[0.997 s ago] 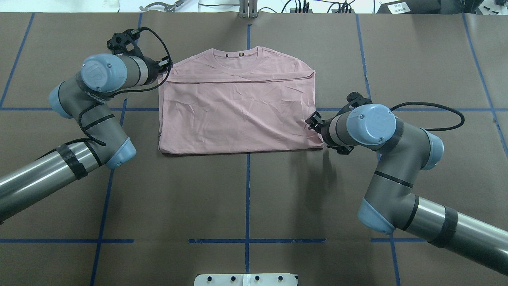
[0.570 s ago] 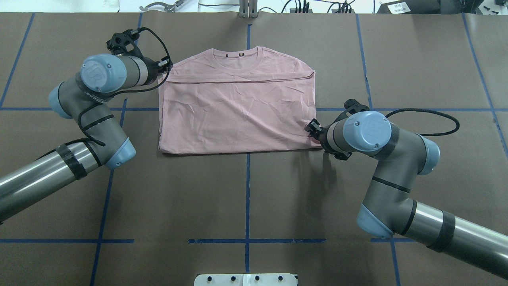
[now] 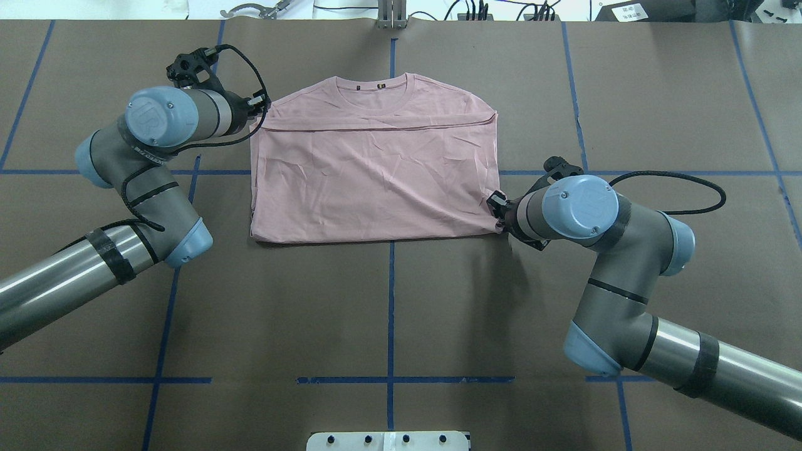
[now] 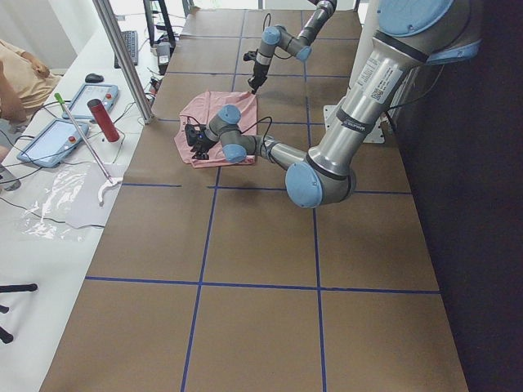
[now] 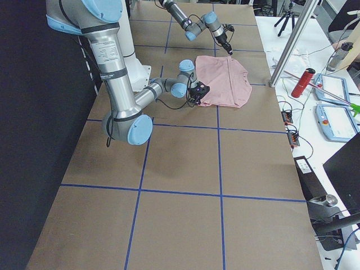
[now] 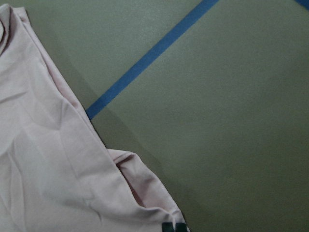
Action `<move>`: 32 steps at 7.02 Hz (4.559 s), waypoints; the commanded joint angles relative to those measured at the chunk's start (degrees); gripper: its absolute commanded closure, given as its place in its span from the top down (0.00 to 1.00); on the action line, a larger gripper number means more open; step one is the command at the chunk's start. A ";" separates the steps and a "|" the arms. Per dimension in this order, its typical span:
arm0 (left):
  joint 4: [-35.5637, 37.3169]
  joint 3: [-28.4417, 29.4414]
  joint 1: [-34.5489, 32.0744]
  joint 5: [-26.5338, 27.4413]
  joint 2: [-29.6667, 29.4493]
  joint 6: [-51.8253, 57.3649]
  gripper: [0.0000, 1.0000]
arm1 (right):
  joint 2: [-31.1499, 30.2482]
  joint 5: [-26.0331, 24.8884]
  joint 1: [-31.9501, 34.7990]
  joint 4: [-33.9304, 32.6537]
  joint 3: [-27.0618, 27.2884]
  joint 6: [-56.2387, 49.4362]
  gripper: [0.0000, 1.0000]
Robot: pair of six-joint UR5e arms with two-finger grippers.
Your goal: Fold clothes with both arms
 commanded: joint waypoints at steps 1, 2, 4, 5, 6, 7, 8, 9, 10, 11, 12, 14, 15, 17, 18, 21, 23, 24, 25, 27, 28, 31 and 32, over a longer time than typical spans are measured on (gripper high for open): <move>0.00 -0.78 0.00 0.00 0.01 -0.08 0.39 | -7.29 0.20 -1.65 -0.09 10.07 0.14 0.00; 0.00 -0.87 0.00 0.00 0.01 -0.08 0.39 | -13.70 0.21 -4.80 -0.09 17.72 1.36 0.00; 0.09 -1.57 0.00 -0.09 0.01 0.01 0.39 | -21.81 0.55 -13.57 -0.09 29.17 4.71 0.00; 0.09 -3.66 0.09 -0.79 0.27 -0.60 0.39 | -24.20 1.51 -17.80 -0.09 35.23 5.50 0.00; 0.26 -6.38 0.18 -4.97 1.23 -3.56 0.39 | -25.10 4.13 -23.32 -0.09 36.68 9.07 0.00; 0.26 -10.76 0.18 -7.80 3.76 -3.94 0.39 | -25.54 3.46 -31.56 -0.09 36.61 9.46 0.00; 0.87 -15.59 0.44 -8.87 5.88 -5.25 0.41 | -27.02 2.59 -33.38 -0.09 36.52 9.55 0.99; 0.97 -18.86 0.53 -14.62 7.64 -10.57 0.43 | -27.39 2.49 -31.14 -0.09 36.52 9.55 1.00; 1.49 -24.63 3.14 -16.16 12.01 -14.80 0.44 | -26.69 2.58 -22.67 -0.09 36.26 8.68 1.00; 1.67 -28.78 8.04 -15.91 15.79 -17.02 0.50 | -23.29 2.67 -11.71 0.00 34.34 5.71 1.00; 4.72 -30.82 11.66 -15.74 16.87 -21.48 0.50 | -19.52 3.54 -4.03 0.26 30.41 -5.19 1.00; 18.74 -36.18 19.83 -10.22 16.54 -22.75 0.50 | -15.20 3.20 2.18 0.61 22.93 -16.80 1.00; 24.99 -36.29 22.04 -9.68 13.84 -22.93 0.53 | -14.56 3.19 2.37 0.70 22.20 -16.82 1.00; 28.04 -35.42 23.47 -7.56 11.97 -23.02 0.53 | -14.56 3.19 2.46 0.70 21.93 -16.82 1.00; 28.13 -35.15 23.47 -7.56 11.96 -23.02 0.53 | -14.47 3.28 2.37 0.70 21.23 -16.82 1.00; 28.21 -34.71 23.47 -4.40 12.75 -23.02 0.53 | -14.47 3.19 2.37 0.70 20.88 -16.73 1.00; 28.21 -34.28 23.56 -4.40 12.84 -23.02 0.53 | -14.47 3.19 2.46 0.70 20.88 -16.64 1.00; 28.21 -33.84 23.56 -4.40 12.58 -23.02 0.48 | -14.47 3.19 2.46 0.70 20.88 -16.64 1.00; 28.21 -33.83 23.56 -4.40 12.40 -23.19 0.24 | -14.47 3.19 2.46 0.70 20.88 -16.47 1.00; 28.30 -34.18 23.38 -4.40 12.32 -24.60 0.00 | -14.47 3.19 2.46 0.70 20.70 -16.47 1.00; 28.82 -34.79 22.08 -4.40 12.32 -23.82 0.00 | -14.56 3.28 2.46 0.70 20.35 -16.38 1.00; 25.77 -25.30 7.35 -4.66 3.94 -13.54 0.00 | -14.56 3.20 2.46 0.79 20.61 -16.20 1.00; 20.53 -16.08 3.99 -4.75 -1.34 -12.31 0.00 | -14.64 3.11 2.46 0.88 20.70 -16.20 1.00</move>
